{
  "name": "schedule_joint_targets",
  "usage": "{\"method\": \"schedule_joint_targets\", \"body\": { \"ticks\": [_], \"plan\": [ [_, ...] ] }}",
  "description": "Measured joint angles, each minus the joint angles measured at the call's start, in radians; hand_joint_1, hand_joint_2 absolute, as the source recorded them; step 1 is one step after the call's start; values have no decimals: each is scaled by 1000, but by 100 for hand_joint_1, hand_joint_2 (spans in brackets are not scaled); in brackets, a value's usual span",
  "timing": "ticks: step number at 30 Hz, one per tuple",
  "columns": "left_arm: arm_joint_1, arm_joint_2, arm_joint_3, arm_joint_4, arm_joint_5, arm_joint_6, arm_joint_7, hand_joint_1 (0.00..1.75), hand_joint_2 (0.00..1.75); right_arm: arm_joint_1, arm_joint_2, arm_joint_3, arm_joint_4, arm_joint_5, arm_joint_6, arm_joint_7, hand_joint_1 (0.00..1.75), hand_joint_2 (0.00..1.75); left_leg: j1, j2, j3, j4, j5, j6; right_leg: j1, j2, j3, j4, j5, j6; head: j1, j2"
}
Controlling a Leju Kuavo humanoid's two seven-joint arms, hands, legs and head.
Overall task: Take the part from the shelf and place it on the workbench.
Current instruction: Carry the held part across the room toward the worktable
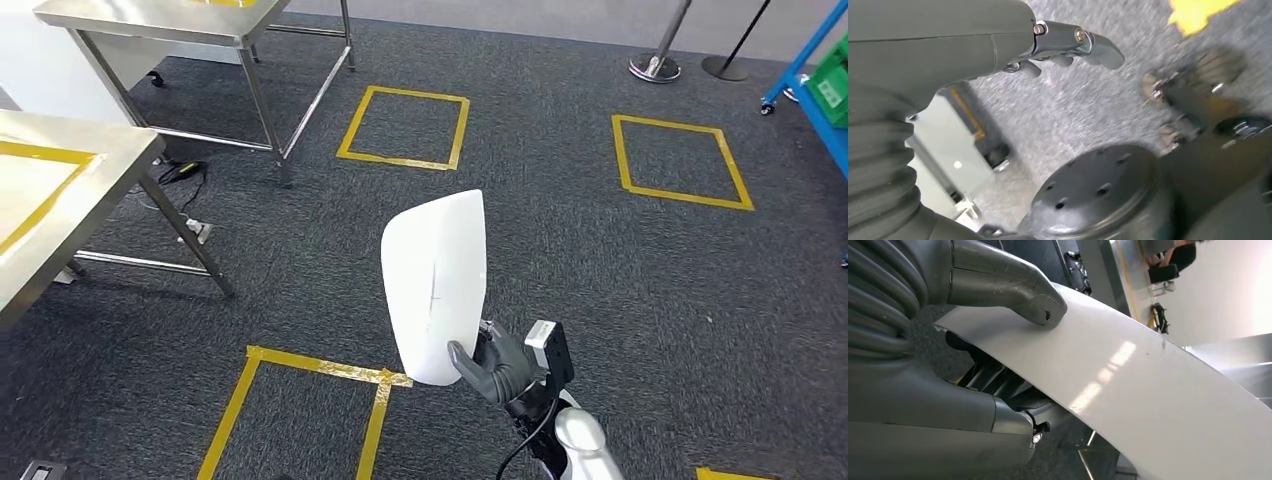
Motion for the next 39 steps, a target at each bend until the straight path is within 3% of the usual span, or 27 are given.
{"method": "schedule_joint_targets", "body": {
  "ticks": [1, 3, 5, 7, 8, 9, 11, 13, 14, 16, 18, 20, 22, 23, 24, 25, 27, 29, 31, 32, 34, 36, 38, 39],
  "plan": [
    [6, 1, 0, 1, -2, 0, 3, 0, 175, -1, 3, 1, 0, -1, -1, 0, 175, 175, -2, -3, -2, -4, 2, -4, -4, -14, 3, -10, 5, 4, 1, 0],
    [13, 3, 0, 3, -6, -2, 6, 0, 175, 0, 9, 3, 0, -4, -4, 0, 175, 175, -10, 40, -18, 22, -21, -10, -14, -40, 12, -36, 19, 9, -1, 0],
    [7, 7, 0, 2, -10, -2, -3, 0, 175, 7, 11, 5, -1, -8, -12, 3, 175, 175, -11, 113, -65, 124, -85, -19, -19, -73, 15, -50, 28, 11, -4, 0],
    [-3, 10, 0, 0, -15, -2, -21, 0, 175, 24, 7, 4, -2, -10, -23, 9, 175, 175, -3, 143, -109, 234, -134, -32, -19, -110, 12, -48, 28, 12, -5, 0],
    [-6, 12, 0, -1, -18, -2, -28, 0, 175, 32, 5, 3, -3, -11, -28, 12, 175, 175, 1, 150, -110, 250, -135, -38, -21, -127, 9, -45, 27, 14, -5, 0],
    [-8, 13, 0, -1, -21, -2, -33, 0, 175, 37, 4, 3, -3, -11, -32, 14, 175, 175, 5, 156, -89, 225, -118, -44, -24, -141, 7, -41, 25, 17, -5, 0],
    [-11, 17, 0, -3, -23, -2, -38, 0, 175, 44, 4, 3, -7, -10, -37, 17, 175, 175, 10, 194, -9, 100, -72, -54, -30, -166, 0, -24, 17, 29, -5, 0],
    [-18, 18, 0, -4, -25, -2, -43, 0, 175, 48, 3, 2, -14, -10, -39, 18, 175, 175, 9, 225, 44, 11, -49, -43, -29, -185, -5, -3, 6, 45, -4, 0],
    [-21, 18, 0, -4, -27, -2, -46, 0, 175, 50, 3, 1, -18, -10, -40, 18, 175, 175, 7, 227, 48, 1, -50, -32, -27, -194, -6, 2, 3, 51, -3, 0],
    [-25, 19, 0, -4, -31, -2, -52, 0, 175, 56, 3, 1, -31, -7, -41, 18, 175, 175, 5, 202, 44, 4, -45, -11, -29, -207, -3, 3, 2, 63, -3, 0],
    [-28, 19, 0, -4, -34, -2, -54, 0, 175, 60, 2, 1, -45, -3, -44, 18, 175, 175, 9, 180, 40, 1, -38, 2, -35, -163, -10, 28, -21, 78, -2, 0],
    [-36, 17, 0, -4, -37, -2, -48, 0, 175, 68, -1, 1, -56, 1, -48, 18, 175, 175, 13, 156, 33, 1, -31, 12, -40, -94, -50, 125, -84, 89, -1, 0],
    [-40, 16, 0, -4, -36, -2, -37, 0, 175, 79, -6, 2, -61, 2, -51, 20, 175, 175, 12, 126, 25, 1, -26, 16, -41, -72, -104, 245, -137, 91, -1, 0],
    [-36, 16, 0, -4, -33, -2, -31, 0, 175, 83, -7, 4, -61, 1, -51, 22, 175, 175, 11, 111, 22, 1, -23, 16, -41, -71, -115, 270, -139, 88, -1, 0],
    [-30, 16, 0, -3, -30, -2, -26, 0, 175, 85, -8, 6, -62, -2, -51, 25, 175, 175, 11, 96, 20, 1, -21, 14, -40, -69, -108, 258, -123, 84, 0, 0],
    [-23, 16, 0, -3, -27, -2, -23, 0, 175, 84, -7, 9, -63, -6, -51, 28, 175, 175, 10, 82, 19, 1, -18, 11, -39, -62, -82, 208, -92, 78, 0, 0],
    [-12, 16, 0, -2, -21, -2, -22, 0, 175, 79, -7, 13, -67, -15, -48, 35, 175, 175, 11, 56, 17, 1, -12, 5, -37, -14, -11, 72, -37, 62, -1, 0],
    [-8, 17, 0, -2, -19, -2, -25, 0, 175, 68, -7, 15, -68, -22, -46, 37, 175, 175, 16, 32, 10, -2, -5, -7, -31, 25, 23, 0, -19, 52, 0, 0],
    [-6, 18, 0, -1, -19, -2, -29, 0, 175, 56, -7, 15, -68, -27, -44, 37, 175, 175, 21, 7, 2, -11, 6, -23, -27, 9, 25, -9, -14, 46, 2, 0],
    [-5, 18, 0, -1, -20, -2, -32, 0, 175, 50, -7, 16, -68, -29, -43, 36, 175, 175, 20, 11, -1, -13, 8, -29, -28, -6, 27, -18, -7, 43, 2, 0],
    [-8, 17, 0, 0, -21, -2, -38, 0, 175, 40, -7, 17, -68, -32, -41, 32, 175, 175, 13, 65, -21, 21, -20, -37, -33, -37, 33, -40, 8, 32, -4, 0],
    [-16, 16, 0, -1, -23, -1, -42, 0, 175, 37, -8, 17, -68, -37, -39, 32, 175, 175, 11, 129, -65, 131, -91, -42, -30, -70, 31, -46, 13, 25, -10, 0],
    [-20, 15, 0, -1, -23, 0, -42, 0, 175, 39, -9, 17, -66, -46, -38, 36, 175, 175, 12, 146, -95, 228, -136, -49, -27, -105, 23, -42, 13, 24, -10, 0],
    [-19, 14, 0, -1, -23, 0, -40, 0, 175, 40, -10, 17, -65, -50, -39, 39, 175, 175, 12, 150, -87, 231, -133, -51, -27, -121, 20, -38, 12, 24, -10, 0]
  ]
}}
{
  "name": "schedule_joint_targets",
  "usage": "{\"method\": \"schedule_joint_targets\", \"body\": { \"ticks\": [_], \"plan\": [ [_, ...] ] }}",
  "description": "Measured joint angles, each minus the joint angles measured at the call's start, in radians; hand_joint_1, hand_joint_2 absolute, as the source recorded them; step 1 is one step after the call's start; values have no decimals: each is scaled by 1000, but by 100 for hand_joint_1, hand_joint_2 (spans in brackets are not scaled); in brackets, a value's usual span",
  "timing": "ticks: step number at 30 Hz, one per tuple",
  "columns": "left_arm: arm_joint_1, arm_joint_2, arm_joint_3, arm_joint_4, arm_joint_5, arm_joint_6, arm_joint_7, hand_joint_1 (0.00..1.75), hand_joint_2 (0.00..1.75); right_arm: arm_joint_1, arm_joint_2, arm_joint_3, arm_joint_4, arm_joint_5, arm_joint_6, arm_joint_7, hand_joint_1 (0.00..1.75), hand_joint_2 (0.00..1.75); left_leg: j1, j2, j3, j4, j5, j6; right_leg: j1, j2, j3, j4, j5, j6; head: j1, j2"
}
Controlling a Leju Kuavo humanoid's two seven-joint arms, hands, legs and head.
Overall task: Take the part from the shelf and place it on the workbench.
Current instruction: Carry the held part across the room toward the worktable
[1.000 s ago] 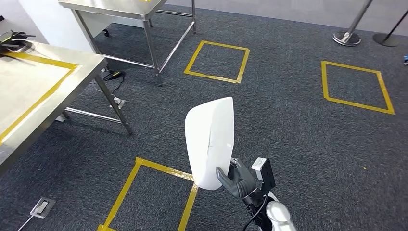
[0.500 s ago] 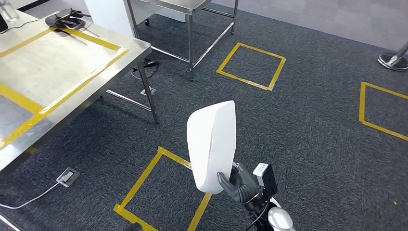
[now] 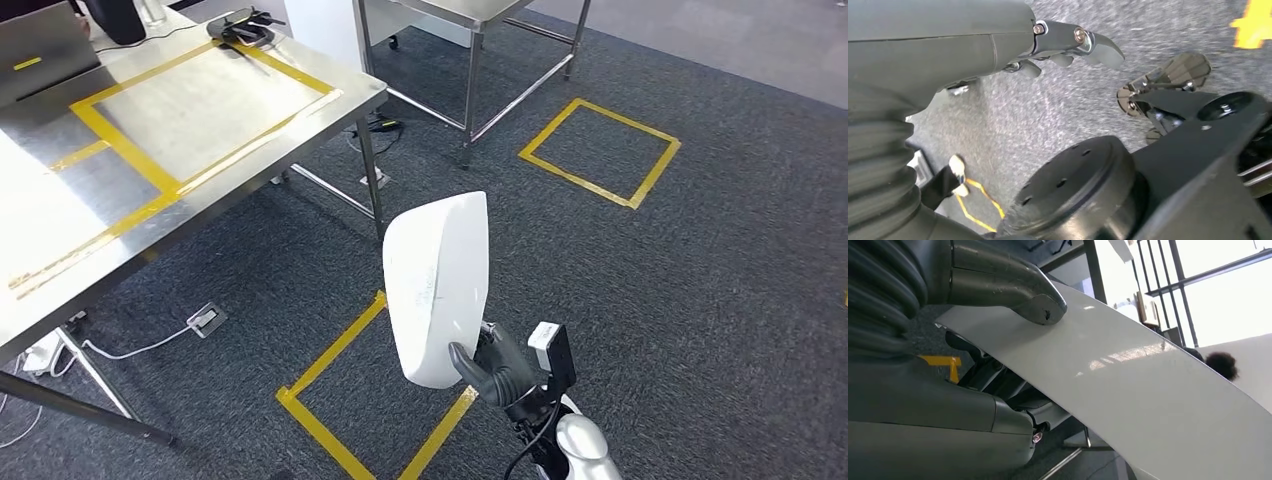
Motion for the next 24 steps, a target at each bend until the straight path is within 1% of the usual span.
{"method": "schedule_joint_targets", "body": {
  "ticks": [1, 2, 3, 4, 5, 6, 7, 8, 9, 10, 11, 12, 13, 14, 15, 16, 17, 18, 19, 20, 21, 22, 23, 24],
  "plan": [
    [2, 0, 0, 0, 0, 0, 2, 0, 175, 0, 0, 0, 2, -3, -1, 1, 175, 175, 0, 7, 29, -35, 19, -1, 0, -14, -3, 5, -2, 1, 0, 0],
    [3, 0, 0, 0, 0, 0, 3, 0, 175, 0, 0, 0, 4, -3, -2, 2, 175, 175, 0, 22, 72, -100, 44, 0, 0, -27, -5, 11, -4, 4, 0, 0],
    [4, 0, 0, 0, 0, 0, 4, 0, 175, 0, 0, 0, 7, -2, -3, 1, 175, 175, -4, 43, 111, -163, 62, 5, 2, -40, -8, 18, -8, 8, 0, 0],
    [3, -1, 0, 0, 0, 0, 4, 0, 175, 0, 0, 0, 9, -1, -3, 0, 175, 175, -7, 59, 141, -212, 74, 14, 4, -51, -9, 24, -12, 13, 1, 0],
    [4, -1, 0, 0, 0, 0, 5, 0, 175, -1, 0, 0, 12, 0, -3, -2, 175, 175, -10, 69, 155, -239, 78, 22, 6, -60, -10, 29, -15, 18, 1, 0],
    [5, -1, 0, 0, 0, 0, 6, 0, 175, -2, 0, 0, 14, 1, -3, -3, 175, 175, -13, 67, 155, -242, 77, 31, 7, -69, -10, 31, -16, 23, 2, 0],
    [8, -1, 0, 0, 0, 0, 7, 0, 175, -4, 0, 0, 17, 1, -2, -4, 175, 175, -12, 55, 153, -244, 81, 37, 7, -78, -8, 31, -16, 26, 3, 0],
    [11, -1, 0, 0, 0, 0, 8, 0, 175, -6, 0, 0, 20, 1, -2, -5, 175, 175, -10, 44, 152, -247, 84, 41, 5, -76, -7, 33, -18, 32, 3, 0],
    [13, -2, 0, 1, 0, 0, 10, 0, 175, -9, 0, 0, 23, 1, -2, -7, 175, 175, -7, 34, 152, -250, 88, 47, 2, -58, -10, 44, -28, 39, 3, 0],
    [13, -3, 0, 1, 0, 0, 11, 0, 175, -11, 0, 0, 26, 2, -2, -8, 175, 175, -3, 23, 151, -254, 92, 52, -1, -29, -20, 71, -48, 47, 4, 0],
    [12, -3, 0, 1, 0, 0, 11, 0, 175, -12, 0, 0, 29, 2, -2, -9, 175, 175, 1, 12, 150, -256, 96, 56, -6, 5, -40, 117, -76, 54, 6, 0],
    [11, -4, 0, 1, 0, 0, 11, 0, 175, -12, -1, 0, 33, 2, -1, -10, 175, 175, 2, 0, 147, -256, 99, 59, -9, 31, -67, 179, -109, 60, 7, 0],
    [10, -4, 0, 1, 0, 0, 11, 0, 175, -11, -1, 0, 37, 3, -1, -9, 175, 175, 3, -12, 143, -255, 101, 60, -12, 42, -97, 242, -136, 63, 8, 0],
    [11, -4, 0, 1, 0, 0, 10, 0, 175, -9, -2, 0, 41, 3, -1, -9, 175, 175, 4, -27, 140, -255, 103, 60, -15, 47, -118, 287, -149, 66, 8, 0],
    [12, -4, 0, 2, 0, 0, 10, 0, 175, -9, -2, 0, 44, 4, -1, -9, 175, 175, 6, -42, 138, -254, 105, 57, -18, 48, -124, 299, -143, 67, 8, 0],
    [13, -5, 0, 2, 0, 0, 9, 0, 175, -8, -2, 0, 46, 4, -1, -9, 175, 175, 8, -58, 136, -252, 107, 54, -21, 51, -110, 272, -118, 68, 8, 0],
    [14, -5, 0, 2, 0, 0, 8, 0, 175, -9, -2, 0, 47, 4, -1, -8, 175, 175, 11, -73, 134, -250, 109, 50, -25, 61, -80, 212, -83, 70, 8, 0],
    [13, -5, 0, 2, 0, 0, 8, 0, 175, -10, -2, 0, 47, 4, -1, -8, 175, 175, 13, -88, 131, -248, 110, 44, -30, 86, -46, 142, -55, 72, 8, 0],
    [12, -5, 0, 2, 0, 0, 7, 0, 175, -11, -2, 0, 47, 4, -1, -8, 175, 175, 15, -102, 127, -246, 112, 36, -33, 108, -19, 85, -36, 73, 9, 0],
    [11, -5, 0, 2, 1, 0, 6, 0, 175, -12, -2, 0, 48, 4, -1, -8, 175, 175, 15, -114, 123, -246, 115, 27, -35, 125, -3, 49, -28, 72, 9, 0],
    [10, -5, 0, 1, 1, 0, 5, 0, 175, -12, -2, 0, 48, 4, 0, -7, 175, 175, 16, -126, 118, -248, 119, 17, -34, 133, 0, 38, -30, 70, 9, 0],
    [12, -5, 0, 1, 1, 0, 4, 0, 175, -12, -2, 0, 48, 4, 0, -7, 175, 175, 17, -137, 114, -254, 125, 8, -31, 123, -1, 37, -27, 64, 9, 0],
    [14, -5, 0, 1, 2, 0, 3, 0, 175, -13, 0, 0, 49, 4, 1, -7, 175, 175, 19, -144, 111, -260, 130, -1, -31, 110, -2, 35, -24, 56, 9, 0],
    [16, -5, 0, 2, 2, 0, 3, 0, 175, -15, 1, 1, 49, 4, 2, -7, 175, 175, 19, -132, 106, -258, 128, -6, -31, 98, -2, 32, -19, 47, 8, 0]
  ]
}}
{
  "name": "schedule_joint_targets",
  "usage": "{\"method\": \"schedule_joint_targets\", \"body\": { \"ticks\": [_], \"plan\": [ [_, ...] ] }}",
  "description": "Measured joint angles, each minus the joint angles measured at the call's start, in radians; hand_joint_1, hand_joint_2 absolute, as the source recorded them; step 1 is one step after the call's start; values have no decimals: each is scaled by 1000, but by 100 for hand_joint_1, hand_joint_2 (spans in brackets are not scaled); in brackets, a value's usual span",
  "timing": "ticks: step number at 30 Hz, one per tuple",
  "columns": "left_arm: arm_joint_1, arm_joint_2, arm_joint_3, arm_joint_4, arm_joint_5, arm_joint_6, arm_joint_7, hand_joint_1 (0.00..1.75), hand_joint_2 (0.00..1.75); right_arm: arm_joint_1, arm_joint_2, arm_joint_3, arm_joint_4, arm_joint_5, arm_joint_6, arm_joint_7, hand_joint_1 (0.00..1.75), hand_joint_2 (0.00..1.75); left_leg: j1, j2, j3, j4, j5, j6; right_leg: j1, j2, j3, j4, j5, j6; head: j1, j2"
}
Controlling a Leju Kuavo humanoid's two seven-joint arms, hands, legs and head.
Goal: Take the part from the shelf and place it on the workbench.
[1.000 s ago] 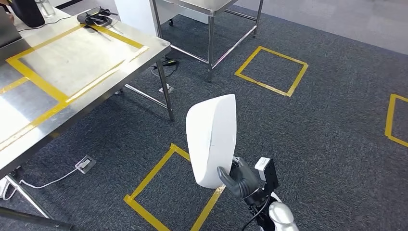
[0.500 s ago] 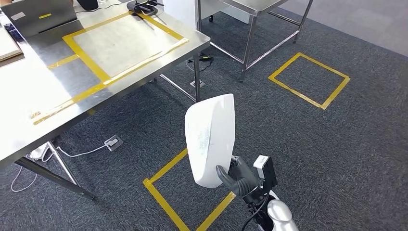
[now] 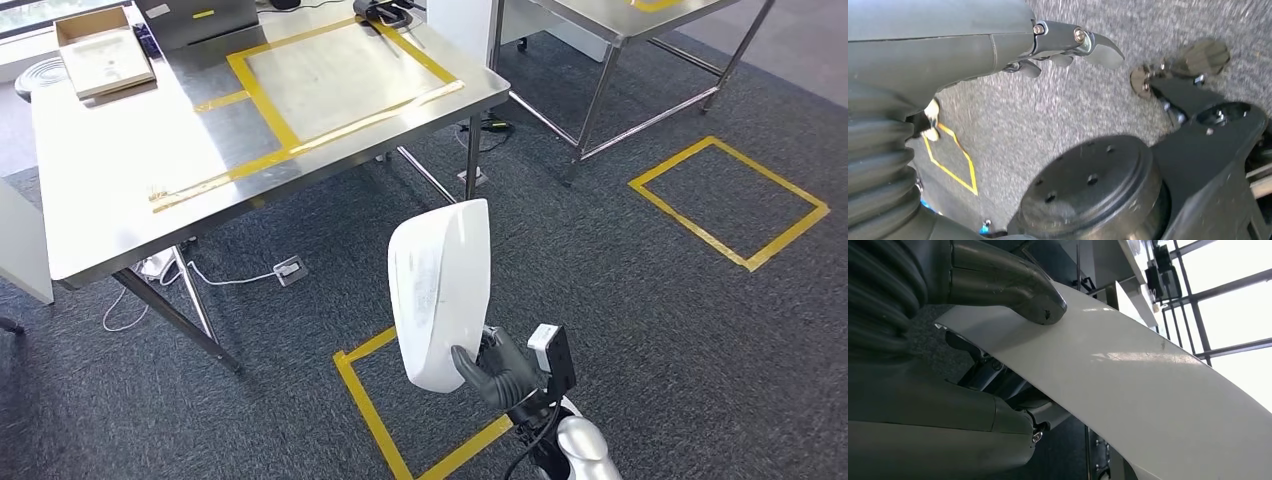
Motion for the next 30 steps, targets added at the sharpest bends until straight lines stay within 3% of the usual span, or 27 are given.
{"method": "schedule_joint_targets", "body": {
  "ticks": [1, 3, 5, 6, 7, 8, 10, 12, 14, 15, 17, 19, 20, 21, 22, 23, 24, 26, 27, 30],
  "plan": [
    [1, 0, 0, 0, 0, 0, 0, 0, 175, -3, 2, 0, 0, 0, 1, 0, 175, 175, -2, 27, -12, 20, -14, -2, 0, -13, 0, -4, 4, -9, -2, 0],
    [-3, -1, 0, 0, 1, 0, -1, 0, 175, -5, 5, 1, 1, 0, 2, 0, 175, 175, -9, 98, -59, 126, -78, 0, 5, -43, -3, -9, 9, -22, -6, 0],
    [-6, -1, 0, 0, 2, 0, 0, 0, 175, -5, 5, 1, 4, 0, 2, 0, 175, 175, -12, 126, -111, 254, -139, 2, 15, -75, -7, -8, 10, -29, -9, 0],
    [-6, -1, 0, 0, 3, 0, 1, 0, 175, -5, 4, 1, 7, 0, 2, 1, 175, 175, -13, 130, -117, 282, -146, 5, 19, -91, -9, -7, 10, -30, -9, 0],
    [-5, -1, 0, 0, 4, 0, 2, 0, 175, -5, 4, 1, 8, 0, 3, 1, 175, 175, -15, 133, -102, 269, -134, 8, 22, -106, -10, -5, 9, -31, -9, 0],
    [-4, 0, 0, 0, 4, 0, 4, 0, 175, -6, 4, 1, 9, 0, 3, 1, 175, 175, -18, 142, -68, 219, -110, 13, 24, -119, -10, -4, 9, -31, -9, 0],
    [-5, 0, 1, -1, 6, 0, 6, 0, 175, -10, 5, 1, 10, 0, 4, 1, 175, 175, -27, 185, 13, 85, -66, 29, 30, -144, -10, 2, 6, -29, -8, 0],
    [-7, 0, 1, -1, 9, 0, 7, 0, 175, -16, 6, 2, 12, 1, 6, 0, 175, 175, -35, 208, 47, 21, -50, 45, 35, -166, -10, 5, 4, -22, -7, 0],
    [-5, 1, 2, -2, 10, 0, 7, 0, 175, -20, 8, 4, 14, 3, 8, -1, 175, 175, -37, 186, 42, 17, -43, 55, 35, -184, -9, 2, 4, -12, -6, 0],
    [-3, 0, 2, -1, 10, 0, 8, 0, 175, -23, 9, 5, 15, 4, 8, -1, 175, 175, -34, 175, 41, 14, -39, 60, 33, -176, -10, 6, -1, -5, -6, 0],
    [-3, 0, 2, -1, 10, 0, 9, 0, 175, -28, 10, 6, 17, 4, 10, -3, 175, 175, -28, 154, 40, 6, -29, 71, 28, -119, -30, 58, -39, 9, -4, 0],
    [-6, -1, 3, -1, 10, 0, 9, 0, 175, -28, 8, 7, 22, -2, 15, -7, 175, 175, -26, 134, 32, 6, -23, 78, 22, -60, -82, 183, -103, 18, -2, 0],
    [-7, -1, 3, -2, 10, 0, 9, 0, 175, -26, 8, 7, 25, -7, 20, -9, 175, 175, -26, 124, 28, 8, -21, 79, 21, -50, -109, 243, -125, 20, -2, 0],
    [-6, -1, 3, -1, 10, 0, 10, 0, 175, -25, 7, 7, 28, -14, 26, -10, 175, 175, -26, 115, 26, 9, -20, 79, 20, -48, -125, 275, -130, 20, -2, 0],
    [-4, -2, 3, -1, 10, 0, 10, 0, 175, -24, 7, 7, 30, -21, 32, -12, 175, 175, -25, 106, 24, 11, -20, 78, 18, -48, -122, 267, -114, 20, -2, 0],
    [-3, -2, 4, -1, 10, 0, 10, 0, 175, -25, 7, 7, 31, -25, 35, -13, 175, 175, -25, 99, 24, 13, -20, 77, 17, -47, -101, 221, -82, 20, -2, 0],
    [-2, -3, 4, -1, 11, 0, 10, 0, 175, -26, 7, 7, 32, -27, 36, -14, 175, 175, -24, 93, 23, 15, -19, 74, 15, -44, -68, 152, -47, 18, -2, 0],
    [-3, -3, 6, -1, 13, 0, 12, 0, 175, -29, 8, 7, 32, -32, 36, -14, 175, 175, -26, 84, 20, 18, -18, 63, 15, -32, -16, 35, -7, 14, -2, 0],
    [-3, -3, 8, -1, 15, 0, 14, 0, 175, -29, 9, 7, 32, -34, 34, -12, 175, 175, -29, 82, 17, 19, -19, 58, 15, -27, -7, 8, -3, 12, -2, 0],
    [-2, -1, 14, 0, 23, 0, 22, 0, 175, -29, 11, 7, 33, -36, 28, -6, 175, 175, -30, 83, 14, 16, -16, 66, 16, -26, -9, -1, 0, 7, -3, 0]
  ]
}}
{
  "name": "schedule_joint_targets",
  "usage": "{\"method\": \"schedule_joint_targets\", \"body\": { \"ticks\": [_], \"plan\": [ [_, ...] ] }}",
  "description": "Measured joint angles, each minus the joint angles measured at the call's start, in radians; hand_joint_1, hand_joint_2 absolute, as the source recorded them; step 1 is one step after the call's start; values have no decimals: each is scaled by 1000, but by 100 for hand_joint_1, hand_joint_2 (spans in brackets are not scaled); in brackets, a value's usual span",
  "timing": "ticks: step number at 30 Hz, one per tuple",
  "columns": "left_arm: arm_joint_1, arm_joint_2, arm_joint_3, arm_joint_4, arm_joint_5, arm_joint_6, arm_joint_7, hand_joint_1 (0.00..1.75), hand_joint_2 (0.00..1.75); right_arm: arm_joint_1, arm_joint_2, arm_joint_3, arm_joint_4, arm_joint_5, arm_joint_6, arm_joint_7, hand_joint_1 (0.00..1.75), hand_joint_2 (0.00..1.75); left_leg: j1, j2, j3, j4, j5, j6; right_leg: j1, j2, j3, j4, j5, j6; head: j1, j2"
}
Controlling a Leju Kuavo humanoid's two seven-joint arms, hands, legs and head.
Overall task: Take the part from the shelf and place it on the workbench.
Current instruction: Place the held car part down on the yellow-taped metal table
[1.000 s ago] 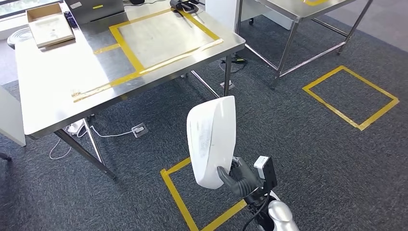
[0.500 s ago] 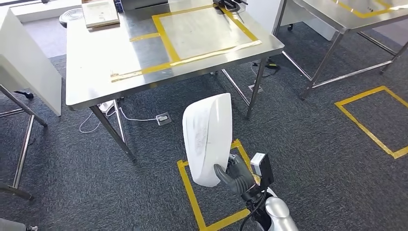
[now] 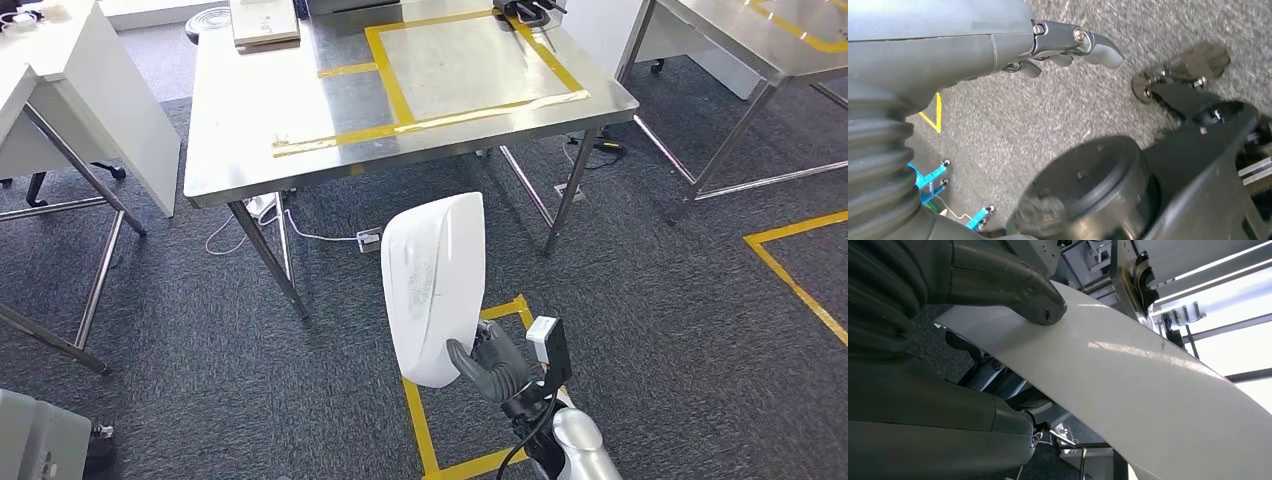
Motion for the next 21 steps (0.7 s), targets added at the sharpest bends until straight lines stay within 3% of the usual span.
{"method": "schedule_joint_targets", "body": {
  "ticks": [1, 6, 14, 16, 19, 21],
  "plan": [
    [0, 0, 1, 0, 3, 0, 4, 0, 175, 0, 0, 0, 0, 0, -1, 2, 175, 175, 1, 1, 1, -3, 3, 1, 1, 0, 0, 0, 1, -2, 0, 0],
    [-1, 0, 19, 1, 15, 0, 44, 0, 175, -6, 1, 0, 10, 9, -6, 7, 175, 175, 3, 0, 6, -15, 14, -16, 3, 0, -3, 2, 4, -11, 0, 0],
    [-6, 0, 23, 1, 4, 0, 88, 0, 175, -20, 5, 0, 21, 24, -8, 5, 175, 175, 4, 0, 4, -16, 16, -27, 4, 0, -5, 2, 5, -13, 0, 0],
    [-8, 0, 23, 1, 3, 0, 91, 0, 175, -21, 6, 0, 21, 36, -11, 1, 175, 175, 2, 0, 2, -13, 15, -24, 2, 0, -4, 0, 6, -11, 0, 0],
    [-11, -1, 23, 1, 1, 0, 94, 0, 175, -20, 6, 0, 21, 52, -17, -7, 175, 175, 2, 2, 8, -26, 21, -6, -1, -1, 1, -9, 12, 0, 0, 0],
    [-14, -3, 23, 1, 0, 0, 94, 0, 175, -22, 6, 0, 21, 54, -18, -11, 175, 175, 10, 5, 21, -51, 35, 0, -1, -2, -9, 19, -12, 10, 1, 0]
  ]
}}
